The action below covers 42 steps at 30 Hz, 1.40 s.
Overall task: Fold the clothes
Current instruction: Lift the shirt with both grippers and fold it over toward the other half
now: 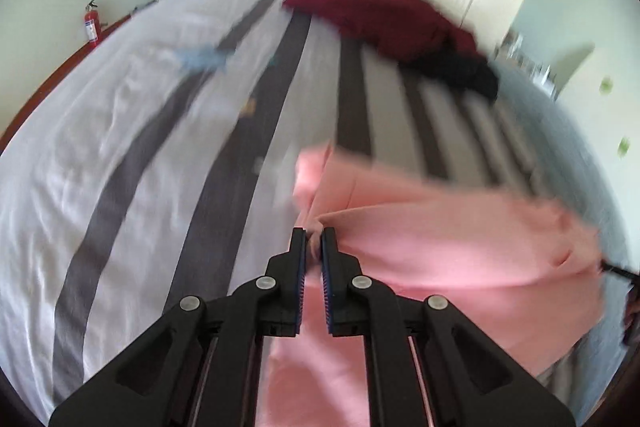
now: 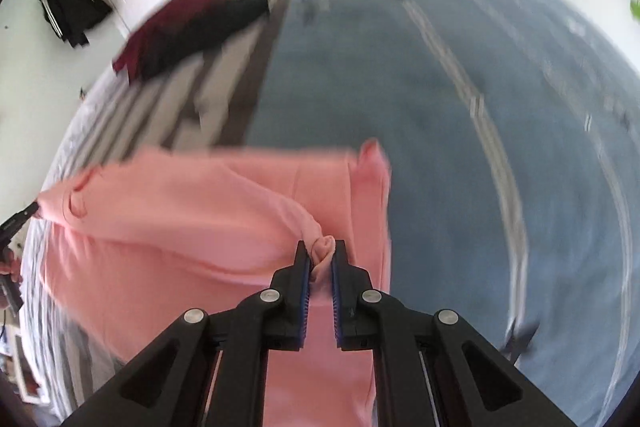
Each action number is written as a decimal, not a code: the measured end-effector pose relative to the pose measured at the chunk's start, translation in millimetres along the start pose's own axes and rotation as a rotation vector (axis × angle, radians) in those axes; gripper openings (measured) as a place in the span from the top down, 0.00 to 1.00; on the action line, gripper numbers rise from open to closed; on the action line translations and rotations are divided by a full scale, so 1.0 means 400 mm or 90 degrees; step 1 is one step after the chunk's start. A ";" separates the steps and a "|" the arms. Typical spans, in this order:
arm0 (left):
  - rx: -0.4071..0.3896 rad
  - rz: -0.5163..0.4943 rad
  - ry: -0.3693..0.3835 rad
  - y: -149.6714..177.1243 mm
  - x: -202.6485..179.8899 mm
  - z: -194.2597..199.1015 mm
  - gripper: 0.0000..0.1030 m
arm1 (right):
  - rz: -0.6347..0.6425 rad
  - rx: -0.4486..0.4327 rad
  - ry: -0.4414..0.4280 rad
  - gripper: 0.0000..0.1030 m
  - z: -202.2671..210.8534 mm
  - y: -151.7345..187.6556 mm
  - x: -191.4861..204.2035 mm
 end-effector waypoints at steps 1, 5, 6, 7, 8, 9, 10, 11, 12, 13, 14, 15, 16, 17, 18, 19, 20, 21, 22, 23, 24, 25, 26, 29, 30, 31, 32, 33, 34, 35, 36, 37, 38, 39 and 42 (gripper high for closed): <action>0.005 0.002 -0.003 0.004 0.002 0.005 0.92 | 0.006 0.018 0.006 0.85 -0.014 0.018 -0.002; -0.048 0.009 -0.021 -0.040 -0.003 0.098 0.73 | 0.006 0.005 0.015 0.80 0.032 -0.004 -0.003; -0.072 0.006 -0.023 -0.058 -0.010 0.128 0.68 | 0.017 -0.004 0.024 0.77 0.051 -0.014 0.002; -0.092 0.005 -0.025 -0.076 -0.018 0.155 0.64 | 0.029 -0.016 0.033 0.74 0.072 -0.029 0.012; -0.113 0.003 -0.025 -0.096 -0.029 0.181 0.56 | 0.034 -0.030 0.034 0.73 0.092 -0.048 0.023; -0.135 -0.002 -0.012 -0.119 -0.052 0.207 0.46 | 0.037 -0.045 0.033 0.73 0.113 -0.067 0.034; -0.139 -0.011 0.011 -0.135 -0.080 0.212 0.41 | 0.043 -0.056 0.025 0.69 0.123 -0.089 0.055; -0.140 -0.020 0.034 -0.150 -0.109 0.213 0.36 | 0.050 -0.066 0.015 0.66 0.132 -0.112 0.078; -0.130 -0.040 0.059 -0.160 -0.156 0.197 0.35 | 0.058 -0.072 0.004 0.60 0.134 -0.133 0.102; -0.119 -0.064 0.075 -0.166 -0.198 0.177 0.35 | 0.067 -0.074 -0.002 0.54 0.132 -0.151 0.125; -0.107 -0.093 0.079 -0.171 -0.240 0.150 0.35 | 0.065 -0.074 0.008 0.52 0.125 -0.173 0.134; -0.088 -0.114 0.086 -0.171 -0.276 0.121 0.35 | 0.061 -0.073 0.020 0.51 0.116 -0.195 0.140; -0.068 -0.134 0.094 -0.170 -0.311 0.093 0.35 | 0.056 -0.072 0.032 0.51 0.108 -0.218 0.145; -0.045 -0.150 0.111 -0.168 -0.354 0.051 0.35 | 0.045 -0.083 0.020 0.51 0.107 -0.233 0.150; -0.023 -0.157 0.122 -0.160 -0.380 0.019 0.35 | 0.036 -0.090 -0.004 0.47 0.103 -0.245 0.167; 0.000 -0.161 0.131 -0.151 -0.403 -0.010 0.35 | 0.036 -0.083 -0.024 0.43 0.087 -0.251 0.181; 0.014 -0.172 0.131 -0.144 -0.428 -0.040 0.35 | 0.051 -0.071 -0.038 0.43 0.061 -0.259 0.205; 0.026 -0.185 0.129 -0.137 -0.454 -0.071 0.35 | 0.073 -0.055 -0.049 0.43 0.028 -0.265 0.231; 0.032 -0.197 0.118 -0.134 -0.469 -0.091 0.35 | 0.096 -0.037 -0.053 0.43 -0.004 -0.263 0.257; 0.037 -0.208 0.106 -0.132 -0.482 -0.111 0.35 | 0.120 -0.020 -0.051 0.43 -0.038 -0.259 0.283; 0.041 -0.209 0.109 -0.129 -0.488 -0.120 0.35 | 0.135 -0.007 -0.053 0.43 -0.067 -0.261 0.304; 0.044 -0.208 0.113 -0.127 -0.491 -0.127 0.36 | 0.142 0.001 -0.057 0.43 -0.093 -0.263 0.321; 0.048 -0.207 0.118 -0.124 -0.495 -0.134 0.40 | 0.139 0.010 -0.061 0.43 -0.121 -0.262 0.333; 0.056 -0.215 0.122 -0.110 -0.508 -0.145 0.58 | 0.146 0.036 -0.071 0.43 -0.177 -0.251 0.360; 0.060 -0.223 0.115 -0.104 -0.508 -0.151 0.65 | 0.152 0.044 -0.071 0.43 -0.195 -0.245 0.368; 0.066 -0.230 0.107 -0.099 -0.507 -0.159 0.70 | 0.156 0.051 -0.067 0.44 -0.211 -0.241 0.371; 0.073 -0.229 0.107 -0.096 -0.505 -0.168 0.76 | 0.157 0.064 -0.059 0.45 -0.226 -0.237 0.374; 0.078 -0.225 0.109 -0.085 -0.497 -0.163 0.79 | 0.153 0.070 -0.066 0.54 -0.233 -0.234 0.373; 0.081 -0.223 0.112 -0.069 -0.492 -0.160 0.83 | 0.149 0.070 -0.075 0.63 -0.229 -0.229 0.370; 0.081 -0.223 0.119 -0.065 -0.490 -0.158 0.89 | 0.143 0.067 -0.081 0.68 -0.224 -0.228 0.364; 0.079 -0.223 0.122 -0.065 -0.488 -0.153 0.91 | 0.141 0.065 -0.094 0.84 -0.218 -0.228 0.362; 0.074 -0.220 0.129 -0.065 -0.486 -0.142 0.92 | 0.143 0.067 -0.103 0.93 -0.212 -0.227 0.361; 0.068 -0.217 0.137 -0.065 -0.483 -0.130 0.93 | 0.148 0.064 -0.106 0.93 -0.207 -0.225 0.362; 0.054 -0.216 0.146 -0.066 -0.479 -0.108 0.94 | 0.153 0.061 -0.107 0.95 -0.202 -0.224 0.363; 0.014 -0.208 0.175 -0.052 -0.466 -0.015 0.94 | 0.162 0.035 -0.120 0.95 -0.154 -0.214 0.370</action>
Point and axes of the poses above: each gripper's, at about its wrist camera, not at the fingertips, and z roughly against the way its jaws point, x to its left, y to its underside, the point moved 6 cm from there along -z, roughly the way its jaws point, and after that the axes turned 3 degrees about -y, right-handed, at the moved point
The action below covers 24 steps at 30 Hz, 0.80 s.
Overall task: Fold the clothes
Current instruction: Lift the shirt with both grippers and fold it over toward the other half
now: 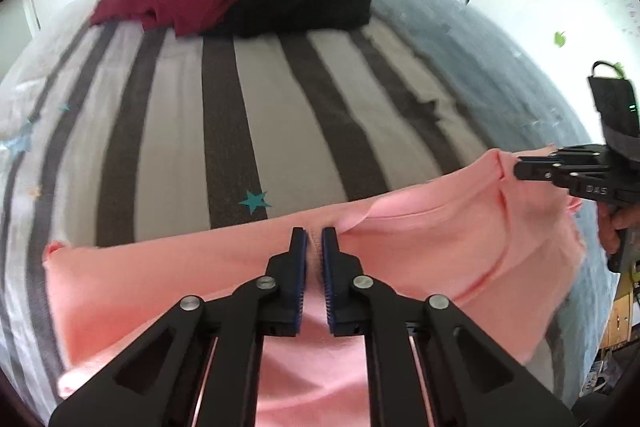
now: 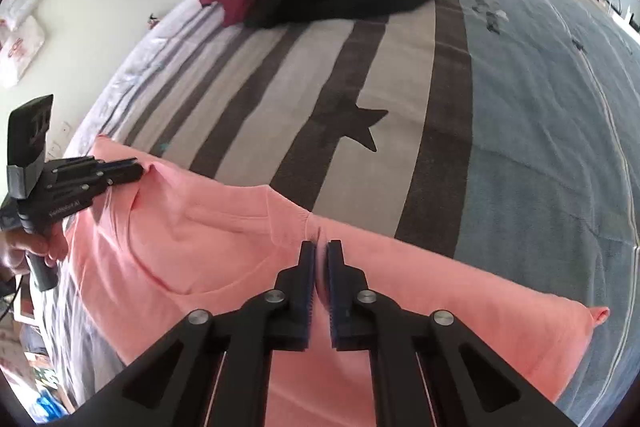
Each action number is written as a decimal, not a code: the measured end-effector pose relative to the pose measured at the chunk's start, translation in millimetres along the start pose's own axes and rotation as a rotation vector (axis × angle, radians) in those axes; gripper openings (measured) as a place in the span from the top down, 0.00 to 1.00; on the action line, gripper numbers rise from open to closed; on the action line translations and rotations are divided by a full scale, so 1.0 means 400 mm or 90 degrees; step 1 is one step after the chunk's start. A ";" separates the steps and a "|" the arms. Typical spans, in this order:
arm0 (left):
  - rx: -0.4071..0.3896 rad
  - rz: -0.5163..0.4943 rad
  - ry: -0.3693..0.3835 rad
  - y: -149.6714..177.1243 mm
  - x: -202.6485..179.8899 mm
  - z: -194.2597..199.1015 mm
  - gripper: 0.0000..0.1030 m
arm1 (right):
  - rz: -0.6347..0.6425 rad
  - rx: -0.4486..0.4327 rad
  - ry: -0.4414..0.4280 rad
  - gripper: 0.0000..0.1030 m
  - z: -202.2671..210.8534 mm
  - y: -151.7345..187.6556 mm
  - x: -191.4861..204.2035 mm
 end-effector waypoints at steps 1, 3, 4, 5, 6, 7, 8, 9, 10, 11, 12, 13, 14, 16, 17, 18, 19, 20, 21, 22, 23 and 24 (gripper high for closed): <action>-0.005 0.002 0.013 0.014 -0.010 0.027 0.94 | 0.003 -0.014 -0.003 0.95 0.027 0.009 0.009; -0.003 0.004 0.043 0.056 -0.032 0.078 0.94 | 0.007 -0.028 -0.016 0.95 0.078 0.033 0.040; 0.010 0.003 0.058 0.085 -0.042 0.094 0.94 | 0.010 -0.031 -0.026 0.95 0.099 0.047 0.055; 0.028 0.003 0.074 0.116 -0.049 0.108 0.94 | 0.014 -0.024 -0.043 0.95 0.116 0.073 0.075; 0.047 0.003 0.090 0.148 -0.056 0.122 0.94 | 0.025 -0.005 -0.064 0.95 0.129 0.110 0.095; 0.054 0.014 0.101 0.171 -0.054 0.143 0.94 | 0.037 0.017 -0.086 0.94 0.142 0.148 0.116; 0.058 0.026 0.112 0.193 -0.051 0.167 0.93 | 0.050 0.038 -0.108 0.92 0.155 0.186 0.136; 0.062 0.038 0.123 0.214 -0.047 0.190 0.92 | 0.060 0.059 -0.122 0.91 0.170 0.223 0.151; 0.059 0.048 0.129 0.226 -0.042 0.214 0.90 | 0.070 0.079 -0.134 0.90 0.185 0.260 0.166; 0.048 0.055 0.127 0.228 -0.036 0.234 0.89 | 0.075 0.085 -0.136 0.90 0.200 0.282 0.172; 0.035 0.062 0.124 0.229 -0.030 0.255 0.89 | 0.072 0.083 -0.134 0.88 0.214 0.292 0.170; 0.028 0.067 0.121 0.226 -0.025 0.262 0.89 | 0.053 0.069 -0.132 0.88 0.227 0.288 0.157; 0.022 0.072 0.116 0.211 -0.020 0.256 0.88 | 0.030 0.053 -0.131 0.88 0.241 0.281 0.143; 0.010 0.081 0.106 0.176 -0.009 0.240 0.88 | -0.014 0.025 -0.120 0.81 0.234 0.246 0.109; 0.005 0.084 0.102 0.160 -0.007 0.225 0.88 | -0.032 0.015 -0.120 0.81 0.226 0.228 0.098; 0.012 0.080 0.095 0.154 -0.009 0.202 0.87 | -0.046 0.002 -0.118 0.80 0.219 0.209 0.093; 0.022 0.075 0.086 0.151 -0.013 0.178 0.87 | -0.054 -0.006 -0.113 0.80 0.209 0.194 0.095; 0.031 0.070 0.078 0.147 -0.016 0.154 0.87 | -0.053 -0.004 -0.108 0.79 0.186 0.181 0.100; 0.051 0.070 0.062 0.153 -0.017 0.113 0.87 | -0.050 0.000 -0.102 0.79 0.159 0.168 0.105; 0.075 0.070 0.043 0.164 -0.013 0.076 0.87 | -0.048 0.006 -0.095 0.79 0.131 0.162 0.111; 0.100 0.070 0.025 0.175 -0.009 0.041 0.87 | -0.046 0.020 -0.071 0.79 0.099 0.165 0.110; 0.120 0.070 0.010 0.188 -0.005 0.012 0.87 | -0.049 0.031 -0.053 0.79 0.075 0.168 0.105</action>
Point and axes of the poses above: each gripper's, at about its wrist camera, not at the fingertips, and z roughly against the way its jaws point, x to its left, y to its underside, the point moved 6 cm from there along -z, roughly the way its jaws point, and after that the axes turned 3 degrees about -y, right-handed, at the moved point
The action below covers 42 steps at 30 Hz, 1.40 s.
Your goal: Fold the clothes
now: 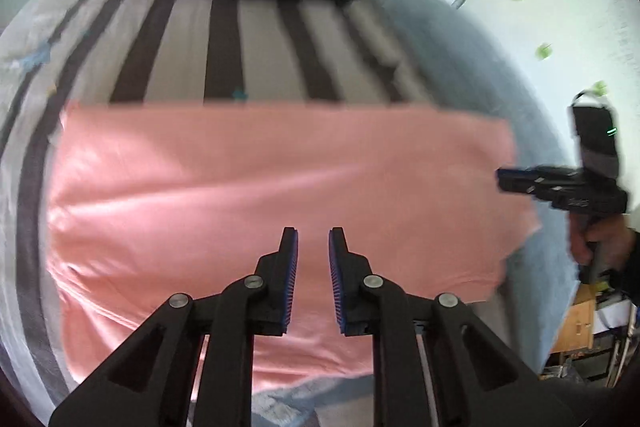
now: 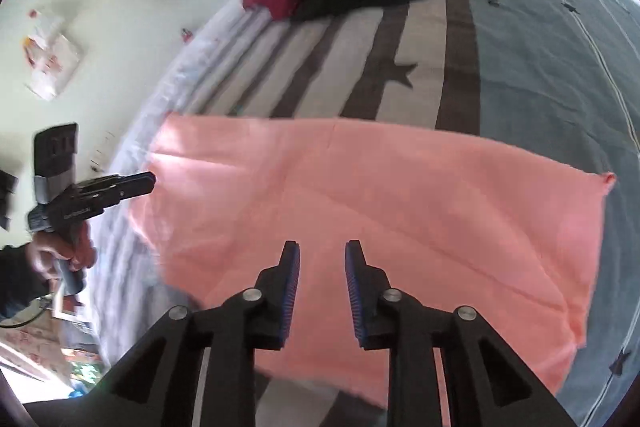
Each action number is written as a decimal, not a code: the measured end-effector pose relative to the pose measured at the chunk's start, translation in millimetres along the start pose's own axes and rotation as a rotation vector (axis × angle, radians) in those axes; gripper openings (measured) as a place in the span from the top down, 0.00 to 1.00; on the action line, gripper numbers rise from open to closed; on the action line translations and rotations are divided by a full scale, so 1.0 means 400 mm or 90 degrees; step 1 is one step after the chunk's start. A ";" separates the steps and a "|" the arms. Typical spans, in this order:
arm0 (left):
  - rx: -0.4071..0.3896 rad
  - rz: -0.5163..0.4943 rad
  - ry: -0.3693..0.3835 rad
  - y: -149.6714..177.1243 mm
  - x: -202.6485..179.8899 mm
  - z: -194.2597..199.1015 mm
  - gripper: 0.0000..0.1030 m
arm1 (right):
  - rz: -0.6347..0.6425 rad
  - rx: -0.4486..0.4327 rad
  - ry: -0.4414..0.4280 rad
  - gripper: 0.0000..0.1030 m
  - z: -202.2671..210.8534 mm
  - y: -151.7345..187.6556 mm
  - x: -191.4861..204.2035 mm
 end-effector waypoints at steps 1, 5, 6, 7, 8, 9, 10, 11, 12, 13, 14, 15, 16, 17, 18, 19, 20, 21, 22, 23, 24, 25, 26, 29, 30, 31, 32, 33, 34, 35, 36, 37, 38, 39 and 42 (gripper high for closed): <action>0.019 0.010 -0.008 0.011 0.009 -0.026 0.87 | -0.012 0.003 0.013 0.79 -0.022 0.002 -0.012; -0.007 0.069 0.009 0.007 0.056 -0.012 0.87 | -0.105 0.000 0.037 0.81 -0.056 0.020 -0.090; -0.031 0.074 0.005 -0.003 0.071 0.011 0.87 | -0.113 -0.013 0.038 0.80 -0.044 0.018 -0.096; -0.054 0.077 -0.004 -0.013 0.090 0.035 0.87 | -0.114 -0.031 0.049 0.77 -0.022 0.013 -0.108; -0.078 0.084 -0.027 -0.028 0.127 0.063 0.85 | -0.113 -0.049 0.062 0.72 0.001 0.007 -0.120; -0.091 0.093 -0.048 -0.039 0.159 0.078 0.80 | -0.117 -0.062 0.080 0.56 0.023 0.003 -0.139; -0.101 0.112 -0.075 -0.053 0.205 0.093 0.77 | -0.132 -0.080 0.107 0.46 0.053 -0.002 -0.175; -0.108 0.127 -0.088 -0.061 0.237 0.100 0.74 | -0.147 -0.093 0.127 0.46 0.079 -0.006 -0.205; -0.117 0.151 -0.104 -0.075 0.281 0.111 0.72 | -0.163 -0.103 0.148 0.46 0.102 -0.010 -0.237; -0.123 0.170 -0.111 -0.086 0.316 0.117 0.71 | -0.182 -0.110 0.167 0.46 0.123 -0.014 -0.271; -0.128 0.187 -0.117 -0.097 0.348 0.122 0.69 | -0.203 -0.118 0.185 0.46 0.145 -0.018 -0.308; -0.125 0.199 -0.121 -0.108 0.377 0.121 0.68 | -0.216 -0.119 0.195 0.46 0.156 -0.021 -0.334; -0.117 0.204 -0.128 -0.114 0.398 0.114 0.68 | -0.227 -0.120 0.203 0.46 0.165 -0.024 -0.357; -0.102 0.205 -0.126 -0.120 0.408 0.100 0.67 | -0.238 -0.120 0.210 0.46 0.174 -0.027 -0.380; -0.084 0.206 -0.121 -0.125 0.416 0.084 0.67 | -0.243 -0.118 0.212 0.46 0.176 -0.026 -0.397; -0.075 0.204 -0.110 -0.131 0.417 0.071 0.67 | -0.246 -0.113 0.207 0.46 0.174 -0.025 -0.410; -0.073 0.194 -0.103 -0.136 0.413 0.065 0.67 | -0.251 -0.102 0.203 0.46 0.168 -0.021 -0.420; -0.072 0.183 -0.097 -0.141 0.408 0.059 0.67 | -0.255 -0.092 0.199 0.46 0.164 -0.017 -0.425; -0.070 0.180 -0.097 -0.141 0.406 0.056 0.67 | -0.258 -0.081 0.196 0.46 0.158 -0.014 -0.432; -0.069 0.179 -0.098 -0.140 0.405 0.054 0.67 | -0.257 -0.073 0.197 0.46 0.150 -0.016 -0.437; -0.067 0.178 -0.100 -0.139 0.404 0.051 0.67 | -0.251 -0.068 0.198 0.46 0.144 -0.015 -0.439; -0.065 0.178 -0.101 -0.138 0.402 0.049 0.67 | -0.248 -0.065 0.197 0.46 0.139 -0.011 -0.446; -0.064 0.177 -0.103 -0.137 0.401 0.047 0.67 | -0.246 -0.063 0.196 0.46 0.135 -0.007 -0.452; -0.070 0.159 -0.110 -0.138 0.393 0.045 0.68 | -0.233 -0.054 0.199 0.46 0.127 -0.007 -0.451; -0.074 0.150 -0.113 -0.139 0.389 0.046 0.71 | -0.231 -0.055 0.198 0.46 0.116 -0.017 -0.452; -0.077 0.141 -0.114 -0.143 0.386 0.046 0.74 | -0.228 -0.058 0.194 0.46 0.110 -0.024 -0.453; -0.081 0.133 -0.115 -0.147 0.382 0.046 0.80 | -0.222 -0.063 0.194 0.46 0.111 -0.029 -0.454; -0.083 0.126 -0.116 -0.149 0.379 0.048 0.82 | -0.213 -0.070 0.192 0.47 0.117 -0.028 -0.446; -0.082 0.124 -0.116 -0.151 0.379 0.047 0.83 | -0.206 -0.079 0.188 0.49 0.120 -0.035 -0.442; -0.083 0.121 -0.117 -0.151 0.379 0.049 0.84 | -0.199 -0.084 0.186 0.50 0.120 -0.044 -0.441; -0.084 0.122 -0.115 -0.153 0.380 0.050 0.86 | -0.196 -0.085 0.182 0.54 0.117 -0.053 -0.441; -0.084 0.123 -0.116 -0.153 0.381 0.049 0.86 | -0.194 -0.085 0.177 0.56 0.113 -0.060 -0.442; -0.082 0.124 -0.117 -0.154 0.382 0.048 0.87 | -0.192 -0.081 0.170 0.59 0.103 -0.068 -0.442; -0.085 0.125 -0.116 -0.156 0.381 0.049 0.90 | -0.190 -0.076 0.163 0.69 0.092 -0.075 -0.443; -0.094 0.127 -0.113 -0.163 0.377 0.052 0.93 | -0.182 -0.059 0.156 0.83 0.070 -0.084 -0.439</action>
Point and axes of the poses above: each gripper's, at about its wrist camera, not at the fingertips, and z roughly against the way its jaws point, x to its left, y to its underside, the point moved 6 cm from there along -z, roughly the way its jaws point, and after that the axes turned 3 degrees about -y, right-handed, at the moved point
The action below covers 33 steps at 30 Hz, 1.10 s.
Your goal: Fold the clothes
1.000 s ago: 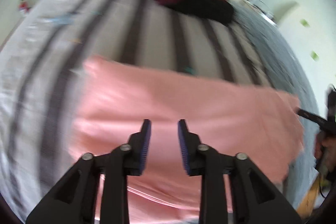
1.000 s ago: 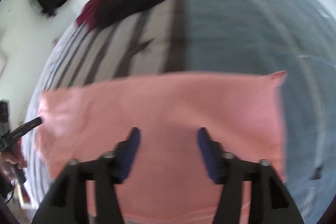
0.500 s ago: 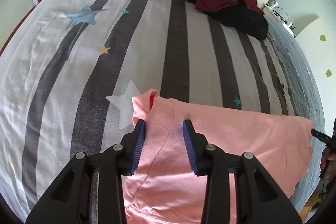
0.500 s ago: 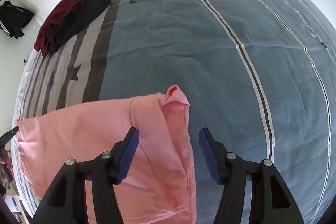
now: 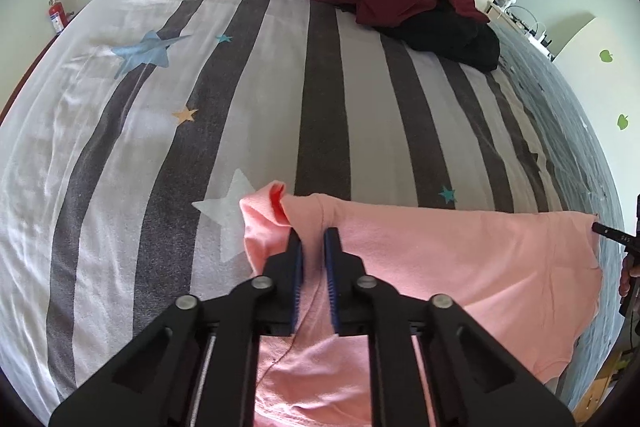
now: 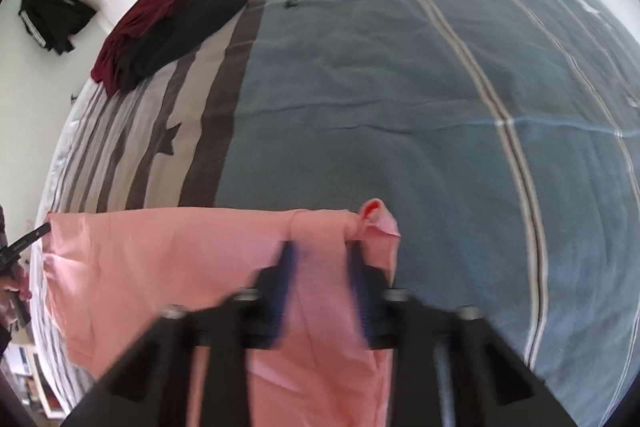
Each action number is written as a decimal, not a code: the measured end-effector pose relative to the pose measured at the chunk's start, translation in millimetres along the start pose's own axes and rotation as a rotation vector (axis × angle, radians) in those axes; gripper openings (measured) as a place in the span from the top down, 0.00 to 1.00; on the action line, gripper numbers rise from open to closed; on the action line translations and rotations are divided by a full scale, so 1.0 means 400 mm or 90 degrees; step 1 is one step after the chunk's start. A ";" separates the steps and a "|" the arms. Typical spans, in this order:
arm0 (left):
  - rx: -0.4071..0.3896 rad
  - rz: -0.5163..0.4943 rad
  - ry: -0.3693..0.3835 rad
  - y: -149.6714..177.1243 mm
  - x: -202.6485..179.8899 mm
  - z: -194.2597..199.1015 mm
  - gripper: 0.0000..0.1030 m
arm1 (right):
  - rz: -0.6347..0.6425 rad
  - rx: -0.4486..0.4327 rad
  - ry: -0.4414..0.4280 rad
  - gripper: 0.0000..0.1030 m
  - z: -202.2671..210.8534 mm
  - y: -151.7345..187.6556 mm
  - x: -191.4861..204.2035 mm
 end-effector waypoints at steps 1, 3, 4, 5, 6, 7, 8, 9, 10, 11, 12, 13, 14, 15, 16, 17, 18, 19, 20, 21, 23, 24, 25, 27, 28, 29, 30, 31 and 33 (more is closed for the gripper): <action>-0.003 0.001 0.000 -0.003 -0.001 0.001 0.93 | -0.001 0.002 0.003 0.85 0.000 0.002 0.000; -0.008 0.004 0.000 -0.009 -0.002 0.003 0.94 | -0.022 0.004 0.000 0.93 0.012 0.004 -0.009; -0.012 0.005 0.000 -0.015 -0.002 0.004 0.94 | -0.030 -0.001 -0.003 0.94 0.018 0.003 -0.014; -0.014 0.006 0.000 -0.020 -0.003 0.004 0.94 | -0.032 -0.008 -0.003 0.96 0.021 0.001 -0.016; -0.017 0.009 0.003 -0.029 -0.004 0.005 0.94 | -0.030 -0.013 -0.002 0.97 0.029 0.003 -0.023; -0.021 0.013 0.005 -0.038 -0.005 0.005 0.94 | -0.028 -0.020 -0.001 0.97 0.032 -0.001 -0.023; -0.023 0.012 0.005 -0.047 -0.008 0.005 0.94 | -0.028 -0.026 0.001 0.97 0.032 -0.010 -0.021; -0.025 0.011 0.004 -0.055 -0.010 0.003 0.94 | -0.028 -0.031 0.003 0.98 0.032 -0.020 -0.020; -0.029 0.012 0.004 -0.063 -0.013 0.004 0.94 | -0.032 -0.037 0.003 0.98 0.031 -0.031 -0.020; -0.028 0.011 0.001 -0.071 -0.015 0.001 0.94 | -0.037 -0.043 0.002 0.98 0.031 -0.043 -0.020; -0.027 0.010 -0.002 -0.078 -0.017 -0.002 0.94 | -0.043 -0.046 -0.001 0.98 0.031 -0.052 -0.023; -0.026 0.008 -0.006 -0.086 -0.019 -0.005 0.94 | -0.049 -0.048 -0.001 0.98 0.032 -0.058 -0.026; -0.024 0.007 -0.010 -0.089 -0.018 -0.010 0.94 | -0.054 -0.048 0.000 0.98 0.030 -0.066 -0.030; -0.020 0.005 -0.015 -0.092 -0.017 -0.016 0.94 | -0.058 -0.047 0.000 0.98 0.026 -0.074 -0.034; -0.015 0.003 -0.021 -0.094 -0.015 -0.024 0.94 | -0.058 -0.046 0.003 0.98 0.019 -0.080 -0.037; -0.011 0.003 -0.024 -0.094 -0.012 -0.030 0.94 | -0.056 -0.045 0.008 0.98 0.013 -0.083 -0.039; -0.008 0.007 -0.025 -0.095 -0.007 -0.039 0.94 | -0.054 -0.045 0.013 0.98 0.007 -0.084 -0.043; -0.008 0.009 -0.026 -0.098 -0.005 -0.045 0.94 | -0.054 -0.046 0.019 0.98 0.004 -0.085 -0.048; -0.008 0.010 -0.026 -0.101 -0.005 -0.050 0.94 | -0.057 -0.048 0.021 0.98 0.003 -0.084 -0.052; -0.008 0.010 -0.027 -0.104 -0.004 -0.056 0.94 | -0.057 -0.049 0.026 0.98 0.004 -0.084 -0.056; -0.001 0.012 -0.029 -0.107 -0.002 -0.071 0.94 | -0.060 -0.059 0.052 1.00 -0.005 -0.096 -0.073; 0.008 0.012 -0.032 -0.107 -0.001 -0.081 0.94 | -0.072 -0.062 0.058 1.00 -0.008 -0.100 -0.087; 0.017 0.012 -0.034 -0.106 0.000 -0.092 0.93 | -0.085 -0.065 0.062 1.00 -0.011 -0.103 -0.102; 0.022 0.023 -0.030 -0.110 0.003 -0.094 0.93 | -0.105 -0.066 0.050 1.00 -0.010 -0.101 -0.118; 0.014 0.033 -0.023 -0.114 0.004 -0.086 0.93 | -0.100 -0.071 0.047 1.00 -0.003 -0.101 -0.114; 0.005 0.041 -0.020 -0.118 0.002 -0.078 0.92 | -0.087 -0.084 0.039 1.00 0.011 -0.101 -0.099; -0.005 0.044 -0.019 -0.119 0.001 -0.067 0.90 | -0.072 -0.096 0.034 1.00 0.025 -0.100 -0.082; -0.016 0.047 -0.018 -0.120 0.000 -0.054 0.90 | -0.050 -0.105 0.033 1.00 0.039 -0.097 -0.061; -0.050 0.054 -0.026 -0.122 0.003 -0.022 0.83 | -0.004 -0.121 0.016 0.99 0.063 -0.085 -0.004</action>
Point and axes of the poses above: each gripper's, at about its wrist camera, not at the fingertips, and z roughly against the way its jaws point, x to its left, y to its underside, the point moved 6 cm from there along -z, roughly the way its jaws point, and after that the axes turned 3 degrees about -y, right-handed, at the moved point
